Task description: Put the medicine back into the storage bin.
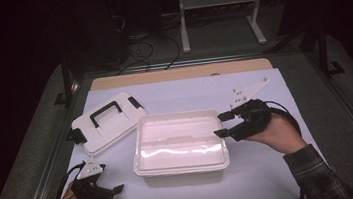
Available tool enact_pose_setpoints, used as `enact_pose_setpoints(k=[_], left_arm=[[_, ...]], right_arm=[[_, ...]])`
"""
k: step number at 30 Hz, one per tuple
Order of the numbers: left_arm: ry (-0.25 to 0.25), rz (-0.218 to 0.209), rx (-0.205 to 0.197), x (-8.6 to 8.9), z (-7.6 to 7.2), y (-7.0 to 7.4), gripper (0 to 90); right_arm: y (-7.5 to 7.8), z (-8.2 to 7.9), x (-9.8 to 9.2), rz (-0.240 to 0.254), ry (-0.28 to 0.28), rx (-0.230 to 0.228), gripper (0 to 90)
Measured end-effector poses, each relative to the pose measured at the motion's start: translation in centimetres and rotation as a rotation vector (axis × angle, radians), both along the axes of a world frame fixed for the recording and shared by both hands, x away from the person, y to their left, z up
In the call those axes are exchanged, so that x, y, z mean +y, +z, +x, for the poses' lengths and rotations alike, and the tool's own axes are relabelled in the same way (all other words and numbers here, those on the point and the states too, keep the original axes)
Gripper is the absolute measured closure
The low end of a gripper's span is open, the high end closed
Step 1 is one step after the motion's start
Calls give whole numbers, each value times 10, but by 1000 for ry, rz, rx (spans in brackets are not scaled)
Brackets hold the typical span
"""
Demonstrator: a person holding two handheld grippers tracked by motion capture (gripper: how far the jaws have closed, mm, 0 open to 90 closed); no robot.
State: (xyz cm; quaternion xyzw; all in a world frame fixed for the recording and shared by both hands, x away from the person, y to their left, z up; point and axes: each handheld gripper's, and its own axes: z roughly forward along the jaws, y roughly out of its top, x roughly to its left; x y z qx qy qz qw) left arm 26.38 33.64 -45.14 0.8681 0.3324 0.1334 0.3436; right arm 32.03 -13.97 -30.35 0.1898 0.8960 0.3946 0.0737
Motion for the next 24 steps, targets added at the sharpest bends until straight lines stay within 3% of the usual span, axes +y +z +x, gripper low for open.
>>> enact_pose_setpoints(k=[4,12,24], left_arm=[[0,0,0,0,0,0,0],[0,0,0,0,0,0,0],[0,1,0,0,0,0,0]], right_arm=[[3,3,10,-19,27,7,461],[8,13,42,-120,101,39,505],[14,18,80,-212,185,52,562]])
